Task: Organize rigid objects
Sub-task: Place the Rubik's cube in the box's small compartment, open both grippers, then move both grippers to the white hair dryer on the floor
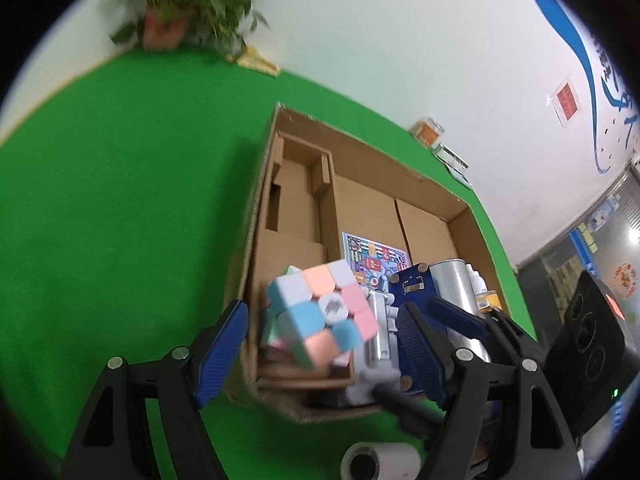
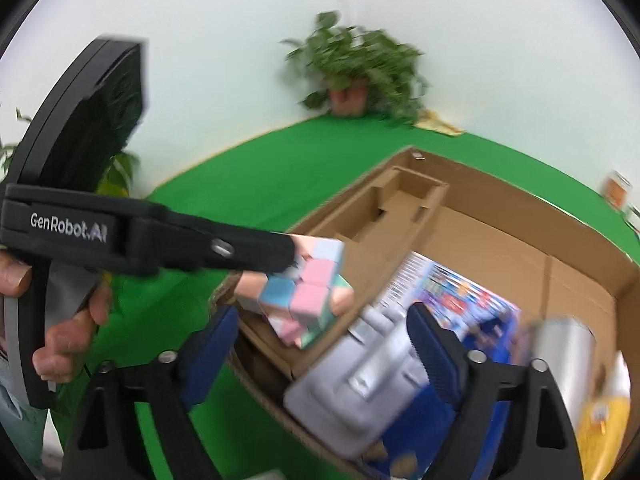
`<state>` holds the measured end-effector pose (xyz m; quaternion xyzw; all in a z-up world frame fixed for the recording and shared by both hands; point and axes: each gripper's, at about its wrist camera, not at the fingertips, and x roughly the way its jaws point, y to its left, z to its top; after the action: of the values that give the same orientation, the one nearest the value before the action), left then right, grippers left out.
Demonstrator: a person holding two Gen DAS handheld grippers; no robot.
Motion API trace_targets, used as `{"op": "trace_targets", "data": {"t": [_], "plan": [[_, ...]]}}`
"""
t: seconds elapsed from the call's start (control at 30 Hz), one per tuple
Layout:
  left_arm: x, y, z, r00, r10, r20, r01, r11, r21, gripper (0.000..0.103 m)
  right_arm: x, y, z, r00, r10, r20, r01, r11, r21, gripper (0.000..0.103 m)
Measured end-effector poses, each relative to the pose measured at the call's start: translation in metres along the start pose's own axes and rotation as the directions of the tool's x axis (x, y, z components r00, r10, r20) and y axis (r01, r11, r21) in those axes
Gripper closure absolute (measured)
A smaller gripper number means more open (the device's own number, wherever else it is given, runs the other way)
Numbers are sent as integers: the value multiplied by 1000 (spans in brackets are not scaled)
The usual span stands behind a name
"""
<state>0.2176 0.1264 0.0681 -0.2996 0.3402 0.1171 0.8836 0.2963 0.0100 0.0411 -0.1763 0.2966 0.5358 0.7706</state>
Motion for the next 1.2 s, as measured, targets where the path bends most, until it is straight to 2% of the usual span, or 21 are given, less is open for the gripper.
{"op": "trace_targets", "data": {"t": [0.2,0.23,0.27,0.3,0.33,0.37,0.4,0.43,0.47,0.5,0.57,0.67,0.77,0.87,0.93,0.97,1.0,1.03,1.07,1.13,1.2], "plan": [[-30,-10,-29,986,150,69,-153,988,36,21,-38,-4,-54,988,-156,-17,157,984,89,11],[-34,-12,-37,986,148,74,-152,987,46,21,-48,-4,-64,986,-166,-1,165,981,104,19],[-40,-15,-44,988,129,88,-135,989,56,24,-56,-4,-72,984,-181,1,179,976,127,46],[-46,-17,-52,988,111,110,-118,991,62,57,-63,-5,-79,982,-191,-6,190,970,150,56],[-50,-20,-59,989,101,108,-110,991,75,87,-70,-8,-85,982,-189,-3,187,965,182,59],[-50,-24,-65,991,104,81,-111,989,94,96,-77,-9,-90,985,-174,15,167,964,205,53],[-53,-28,-72,990,110,83,-118,988,103,97,-86,-8,-97,984,-173,35,161,963,217,43],[-55,-33,-77,988,123,95,-134,984,114,97,-93,-6,-103,980,-193,56,177,960,217,11],[-58,-37,-84,984,141,110,-155,980,126,91,-101,-3,-108,973,-216,86,194,958,209,2],[-56,-41,-89,982,155,111,-170,976,137,60,-105,-2,-111,971,-218,95,197,960,199,1],[-53,-44,-97,982,165,92,-177,975,138,6,-110,0,-118,980,-180,85,161,967,196,1],[-49,-42,-112,994,77,72,-86,989,123,6,-117,2,-137,990,-129,53,114,965,234,1],[-23,-36,-121,995,21,-96,-13,997,80,6,-122,9,-161,998,-70,10,65,964,257,1],[3,-33,-137,975,-36,-219,42,999,24,7,-126,19,-184,999,-28,-20,32,967,253,1],[18,-34,-150,961,-41,-274,42,999,-5,9,-132,23,-198,999,-12,-29,19,970,244,1],[26,-39,-158,950,-46,-308,47,999,-4,15,-134,24,-202,999,-9,-32,17,970,243,1],[32,-43,-164,941,-61,-331,64,998,-1,29,-139,23,-208,999,-8,-35,16,970,242,1],[37,-49,-170,933,-74,-352,81,997,5,30,-142,22,-212,999,-8,-36,17,970,243,1],[36,-58,-173,944,-54,-325,72,997,41,32,-147,20,-217,999,-10,-38,19,969,247,1],[41,-74,-180,936,-35,-351,63,996,68,34,-158,13,-228,999,-18,-45,29,965,260,1],[47,-89,-185,917,-94,-386,118,992,39,34,-167,5,-236,999,-22,-44,34,961,276,2]]}}
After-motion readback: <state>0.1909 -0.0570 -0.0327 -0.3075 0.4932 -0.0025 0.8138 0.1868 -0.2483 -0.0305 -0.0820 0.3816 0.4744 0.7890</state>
